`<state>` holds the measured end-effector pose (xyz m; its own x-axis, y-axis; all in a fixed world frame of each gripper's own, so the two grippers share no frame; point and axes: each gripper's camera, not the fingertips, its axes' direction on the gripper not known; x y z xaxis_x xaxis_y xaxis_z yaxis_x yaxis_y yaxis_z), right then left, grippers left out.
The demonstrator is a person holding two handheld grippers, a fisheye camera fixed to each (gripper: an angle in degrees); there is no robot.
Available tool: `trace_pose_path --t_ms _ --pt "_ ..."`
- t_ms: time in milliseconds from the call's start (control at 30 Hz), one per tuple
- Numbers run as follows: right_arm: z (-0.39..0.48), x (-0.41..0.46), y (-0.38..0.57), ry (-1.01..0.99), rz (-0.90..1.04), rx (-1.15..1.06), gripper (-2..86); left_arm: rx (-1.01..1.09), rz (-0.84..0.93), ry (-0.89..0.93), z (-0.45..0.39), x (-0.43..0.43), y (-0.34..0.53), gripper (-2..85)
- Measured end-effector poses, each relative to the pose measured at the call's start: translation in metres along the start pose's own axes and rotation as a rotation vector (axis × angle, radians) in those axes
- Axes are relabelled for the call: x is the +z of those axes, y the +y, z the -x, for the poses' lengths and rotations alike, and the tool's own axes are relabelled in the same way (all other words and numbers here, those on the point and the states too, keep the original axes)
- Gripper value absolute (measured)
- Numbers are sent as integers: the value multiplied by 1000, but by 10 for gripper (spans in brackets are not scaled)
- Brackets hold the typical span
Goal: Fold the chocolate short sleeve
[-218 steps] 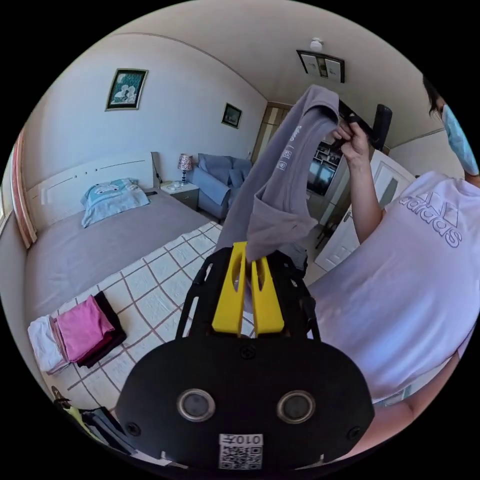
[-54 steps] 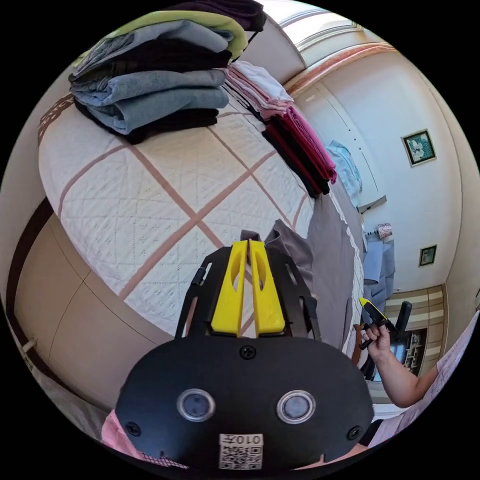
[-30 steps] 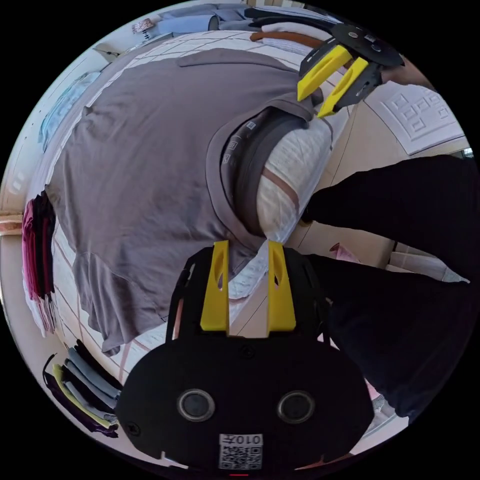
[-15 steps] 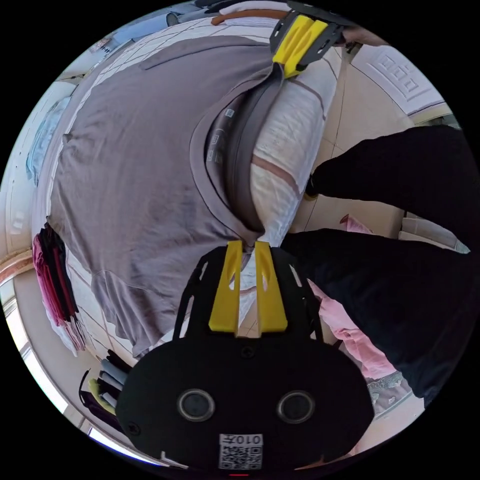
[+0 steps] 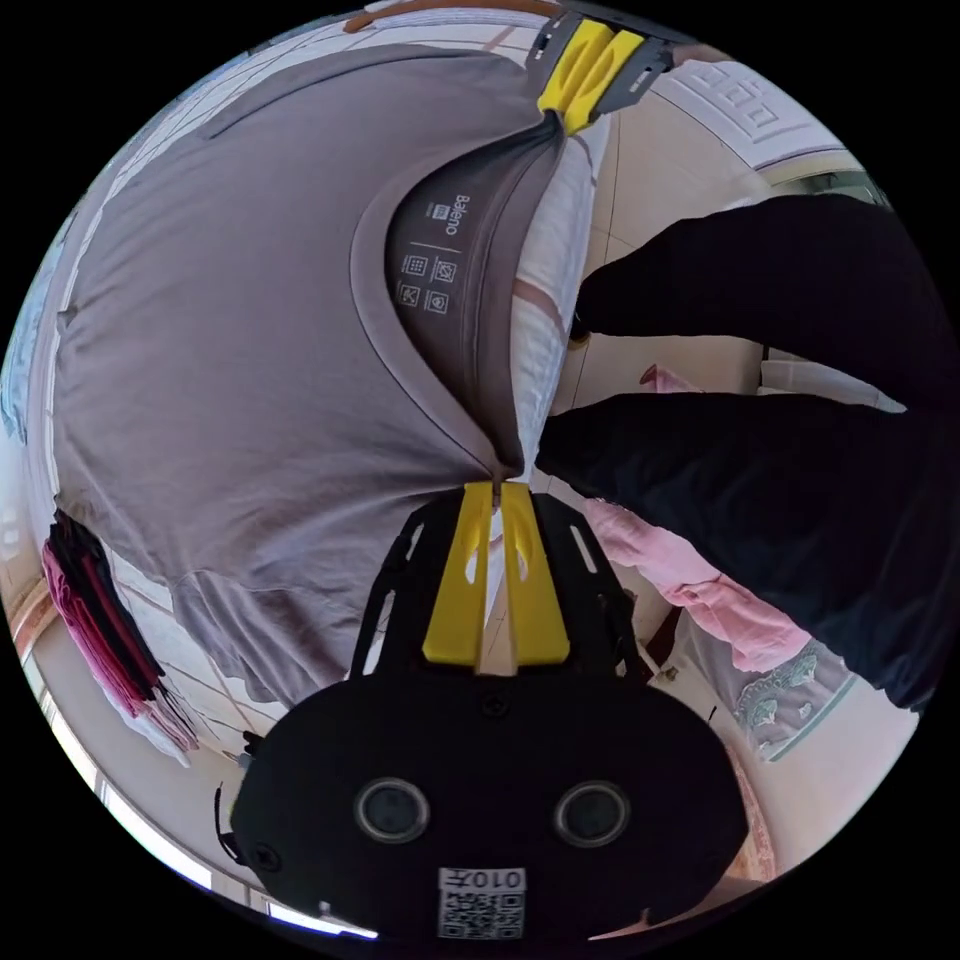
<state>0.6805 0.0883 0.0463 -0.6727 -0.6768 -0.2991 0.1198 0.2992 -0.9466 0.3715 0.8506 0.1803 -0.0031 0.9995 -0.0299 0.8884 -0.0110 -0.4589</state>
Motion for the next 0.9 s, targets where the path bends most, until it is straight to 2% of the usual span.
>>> trace_pose_path --t_ms 133,200,300,367,433,500,633,733,800,867,900 --pt "-33 -35 29 -134 -190 177 50 -103 -49 120 17 23 14 13" --pt "-65 -66 61 -100 -363 368 61 -138 -77 184 20 33 26 15" --pt "-120 -78 102 58 -399 694 90 -169 -117 278 24 45 40 11" --pt "-155 -70 121 105 -369 836 107 -228 -242 268 40 34 41 8" --pt "-186 -60 135 85 -368 930 112 -266 -330 262 63 27 31 8" --pt "-215 -44 144 -15 -423 1000 106 -304 -429 273 94 23 17 11" --pt "-232 -19 142 -173 -414 987 62 -454 -648 399 176 35 -15 16" --pt "-215 -47 144 -108 -550 950 42 -576 -805 535 214 59 -16 17" --pt "-181 -76 123 18 -573 757 42 -626 -826 560 226 78 -14 20" --pt "-149 -81 99 29 -547 522 46 -699 -821 559 239 105 -2 25" --pt "-133 -73 86 6 -475 414 54 -717 -823 566 242 113 1 27"
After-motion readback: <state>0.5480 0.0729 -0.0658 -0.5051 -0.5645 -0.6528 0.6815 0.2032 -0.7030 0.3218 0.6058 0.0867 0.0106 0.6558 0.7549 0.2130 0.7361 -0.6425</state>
